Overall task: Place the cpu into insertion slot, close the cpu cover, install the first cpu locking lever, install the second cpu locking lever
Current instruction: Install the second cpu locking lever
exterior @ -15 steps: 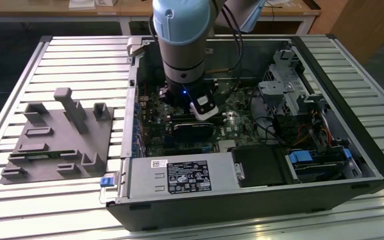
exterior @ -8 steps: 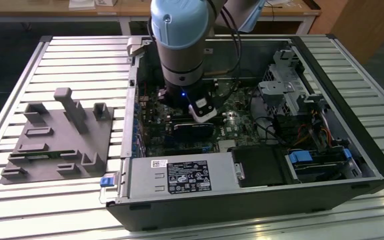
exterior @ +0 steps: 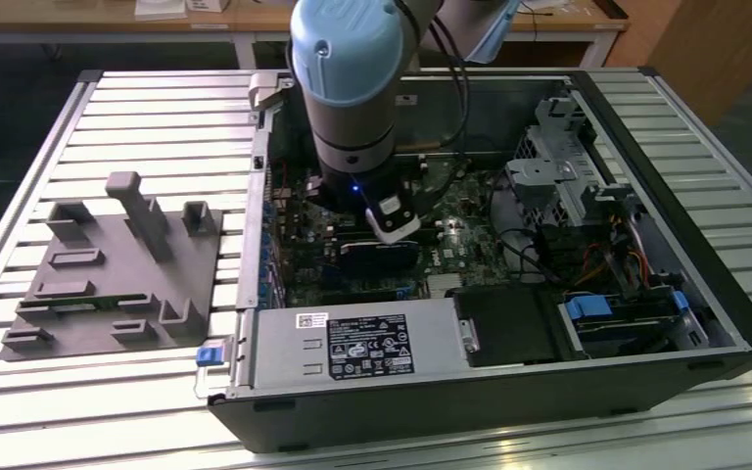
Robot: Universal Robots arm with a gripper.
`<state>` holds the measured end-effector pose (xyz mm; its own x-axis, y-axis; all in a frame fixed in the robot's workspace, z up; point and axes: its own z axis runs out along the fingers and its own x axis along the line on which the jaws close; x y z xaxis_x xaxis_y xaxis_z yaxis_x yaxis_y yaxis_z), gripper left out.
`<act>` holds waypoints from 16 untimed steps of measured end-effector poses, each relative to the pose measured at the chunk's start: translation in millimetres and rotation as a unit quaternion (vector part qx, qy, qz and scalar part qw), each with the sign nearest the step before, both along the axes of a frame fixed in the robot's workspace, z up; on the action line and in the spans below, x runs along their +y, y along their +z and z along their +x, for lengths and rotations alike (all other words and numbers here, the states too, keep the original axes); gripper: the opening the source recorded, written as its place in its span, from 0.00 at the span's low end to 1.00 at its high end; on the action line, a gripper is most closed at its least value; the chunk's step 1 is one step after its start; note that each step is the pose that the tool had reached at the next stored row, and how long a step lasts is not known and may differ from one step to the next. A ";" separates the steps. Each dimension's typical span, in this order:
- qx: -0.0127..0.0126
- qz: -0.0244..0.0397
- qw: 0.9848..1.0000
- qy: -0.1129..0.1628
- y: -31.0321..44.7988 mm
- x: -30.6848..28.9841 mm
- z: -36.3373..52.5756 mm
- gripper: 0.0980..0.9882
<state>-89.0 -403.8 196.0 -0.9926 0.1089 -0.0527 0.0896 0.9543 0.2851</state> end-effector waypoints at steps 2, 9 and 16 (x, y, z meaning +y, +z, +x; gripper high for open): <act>0.000 0.001 1.000 0.000 -0.6 0.0 -0.3 0.01; 0.000 0.003 1.000 0.001 -2.8 0.0 -1.4 0.01; 0.000 0.004 1.000 0.002 -4.4 0.9 -2.5 0.01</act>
<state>-91.5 -402.9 191.6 -0.9930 0.1058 -0.0518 0.0861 0.9523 0.2928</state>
